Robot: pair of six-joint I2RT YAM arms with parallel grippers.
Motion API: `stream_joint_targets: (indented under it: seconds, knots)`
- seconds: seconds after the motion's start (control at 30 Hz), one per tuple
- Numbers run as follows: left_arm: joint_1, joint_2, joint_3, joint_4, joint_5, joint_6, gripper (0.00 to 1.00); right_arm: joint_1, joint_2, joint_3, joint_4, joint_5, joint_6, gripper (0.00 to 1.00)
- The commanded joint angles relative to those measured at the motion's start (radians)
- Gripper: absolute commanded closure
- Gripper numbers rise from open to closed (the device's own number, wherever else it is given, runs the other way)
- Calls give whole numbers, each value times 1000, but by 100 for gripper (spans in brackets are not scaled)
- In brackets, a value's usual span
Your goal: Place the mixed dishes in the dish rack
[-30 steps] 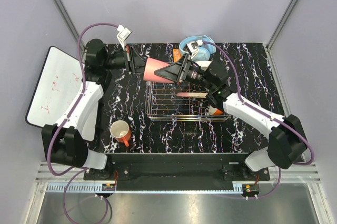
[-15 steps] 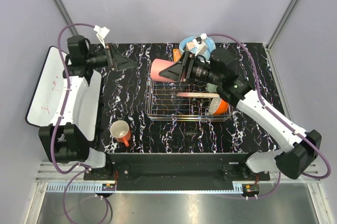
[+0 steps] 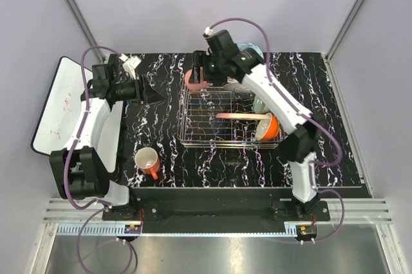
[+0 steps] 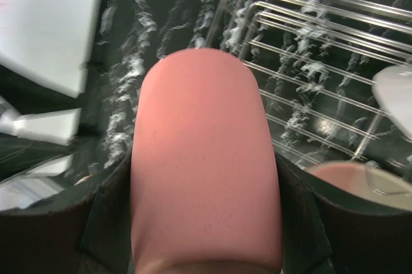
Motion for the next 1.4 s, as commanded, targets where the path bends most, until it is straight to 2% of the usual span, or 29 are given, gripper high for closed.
stream_joint_targets:
  seconds: [0.0,0.07,0.13,0.37,0.97,1.37]
  knots:
    - [2,17,32,-123,-15,170,44,35,207,374,-303,203,-117,100]
    - [5,38,54,-187,-3,212,48,39,325,562,-386,218,-134,100]
    - [8,58,80,-218,12,239,49,39,371,613,-409,232,-142,100]
    - [14,37,71,-246,31,276,50,47,392,440,-331,252,-163,100]
    - [15,8,-23,-277,-11,376,50,75,546,428,-270,309,-232,100]
    - [14,15,-17,-297,-3,393,51,76,597,407,-233,323,-258,100]
